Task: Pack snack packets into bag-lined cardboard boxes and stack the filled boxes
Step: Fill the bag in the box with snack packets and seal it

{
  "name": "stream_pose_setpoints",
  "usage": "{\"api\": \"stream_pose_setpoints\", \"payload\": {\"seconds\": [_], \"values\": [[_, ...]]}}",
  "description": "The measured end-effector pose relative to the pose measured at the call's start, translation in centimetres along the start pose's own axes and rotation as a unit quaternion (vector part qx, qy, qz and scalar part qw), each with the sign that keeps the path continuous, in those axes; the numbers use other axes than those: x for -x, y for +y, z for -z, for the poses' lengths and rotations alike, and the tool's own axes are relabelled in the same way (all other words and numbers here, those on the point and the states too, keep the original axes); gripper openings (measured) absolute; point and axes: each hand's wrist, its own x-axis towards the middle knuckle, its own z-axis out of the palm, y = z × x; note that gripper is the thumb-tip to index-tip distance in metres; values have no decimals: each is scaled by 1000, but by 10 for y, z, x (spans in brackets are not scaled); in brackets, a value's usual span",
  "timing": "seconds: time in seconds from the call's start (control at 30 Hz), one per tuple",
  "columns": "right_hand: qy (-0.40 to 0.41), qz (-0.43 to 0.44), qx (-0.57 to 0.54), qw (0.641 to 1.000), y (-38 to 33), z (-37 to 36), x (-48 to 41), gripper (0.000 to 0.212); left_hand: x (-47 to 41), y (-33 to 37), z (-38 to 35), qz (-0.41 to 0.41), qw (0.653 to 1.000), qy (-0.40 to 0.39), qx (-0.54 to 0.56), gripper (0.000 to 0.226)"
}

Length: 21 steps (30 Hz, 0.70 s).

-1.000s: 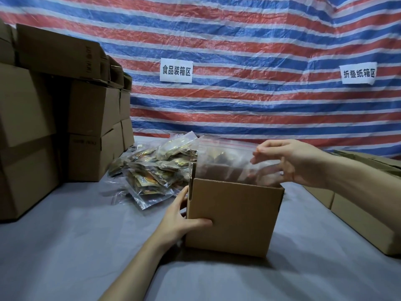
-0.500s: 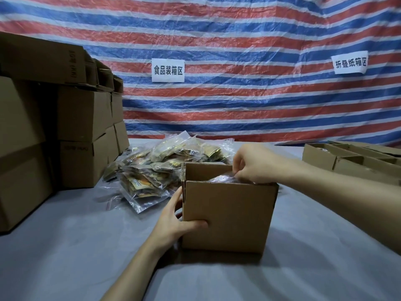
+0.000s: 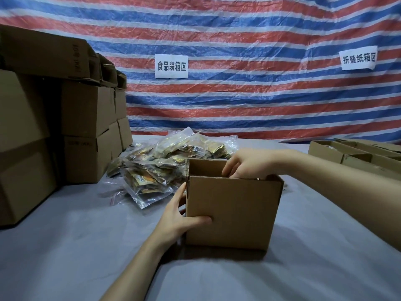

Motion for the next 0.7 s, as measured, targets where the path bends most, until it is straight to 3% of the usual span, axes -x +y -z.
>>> {"api": "stream_pose_setpoints", "payload": {"seconds": [0.1, 0.2, 0.33, 0.47, 0.6, 0.7], "values": [[-69, -19, 27, 997, 1, 0, -3, 22, 0, -1, 0, 3, 1000, 1, -5, 106], [-38, 12, 44, 998, -2, 2, -2, 19, 0, -2, 0, 3, 1000, 1, -2, 97], [-31, 28, -131, 990, 2, 23, 8, 24, 0, -1, -1, 0, 1000, 1, 8, 109], [-122, 38, -262, 957, 12, 41, 16, 27, -1, -1, -2, -1, 1000, 0, 13, 115], [-214, -20, -290, 933, 22, 32, 9, 38, 0, -2, -2, -11, 1000, -3, 2, 107], [-173, -56, -251, 951, 23, 23, -1, 35, -1, -4, -1, -10, 1000, -2, 1, 106]]}}
